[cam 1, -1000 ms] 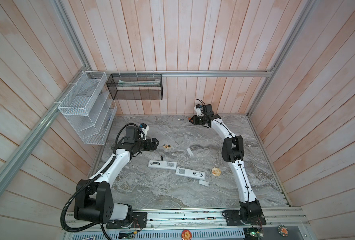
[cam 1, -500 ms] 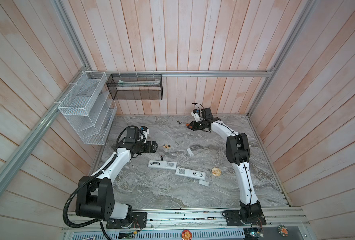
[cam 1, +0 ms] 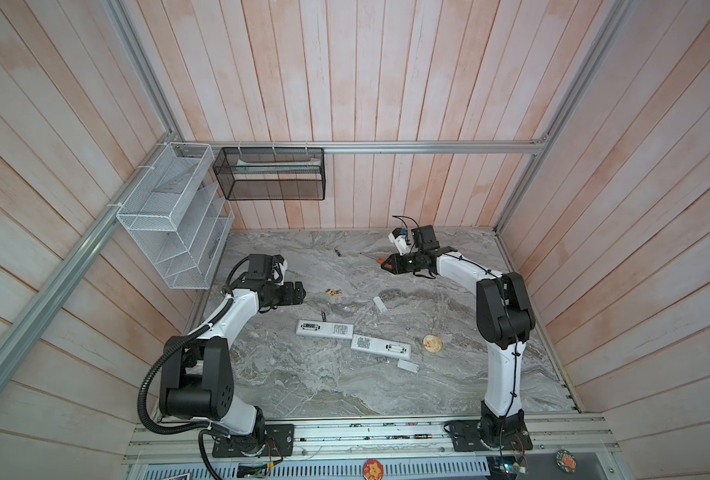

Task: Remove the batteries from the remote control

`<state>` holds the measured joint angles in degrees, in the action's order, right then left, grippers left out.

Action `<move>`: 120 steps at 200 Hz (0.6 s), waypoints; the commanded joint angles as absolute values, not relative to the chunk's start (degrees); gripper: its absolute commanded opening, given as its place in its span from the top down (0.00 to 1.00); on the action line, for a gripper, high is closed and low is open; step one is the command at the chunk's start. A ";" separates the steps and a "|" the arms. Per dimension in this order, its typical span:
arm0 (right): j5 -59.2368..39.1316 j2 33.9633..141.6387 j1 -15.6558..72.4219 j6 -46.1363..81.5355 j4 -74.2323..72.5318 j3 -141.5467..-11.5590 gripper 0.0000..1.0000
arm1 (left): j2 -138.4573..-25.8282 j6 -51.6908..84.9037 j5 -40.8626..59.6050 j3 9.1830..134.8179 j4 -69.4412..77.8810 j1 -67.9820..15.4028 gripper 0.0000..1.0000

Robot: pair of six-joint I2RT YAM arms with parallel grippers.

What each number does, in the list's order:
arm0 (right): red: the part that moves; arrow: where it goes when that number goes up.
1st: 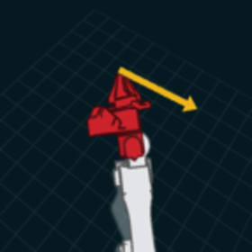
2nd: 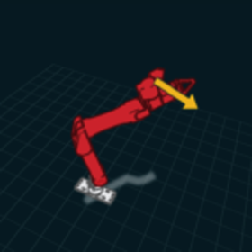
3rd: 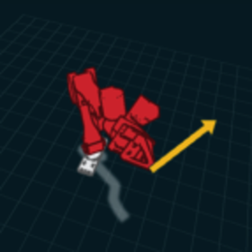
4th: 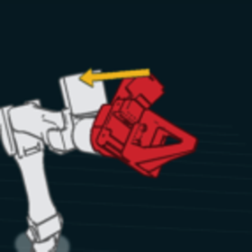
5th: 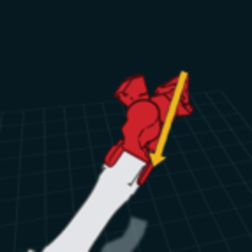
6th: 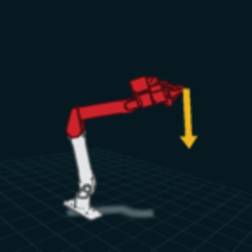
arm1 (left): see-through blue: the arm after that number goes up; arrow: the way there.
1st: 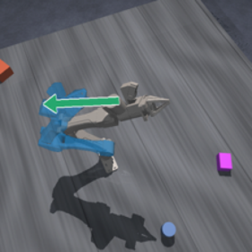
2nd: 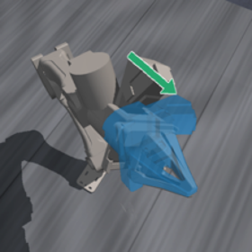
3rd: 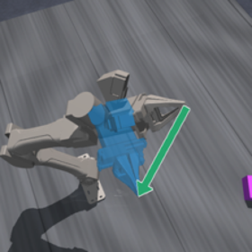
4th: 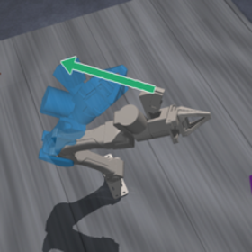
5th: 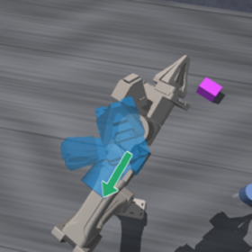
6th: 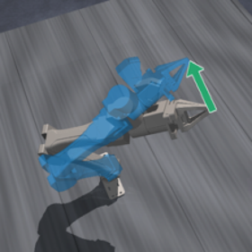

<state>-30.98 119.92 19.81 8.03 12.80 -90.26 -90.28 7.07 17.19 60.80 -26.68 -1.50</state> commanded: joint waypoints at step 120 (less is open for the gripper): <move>-39.67 89.32 26.33 10.26 9.09 -59.44 1.00 | -119.42 21.62 33.64 77.20 -7.68 3.34 0.11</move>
<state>-37.34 93.41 23.70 12.01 4.84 -61.69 -116.97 20.84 31.33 74.48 -9.61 3.38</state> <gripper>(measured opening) 0.256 0.895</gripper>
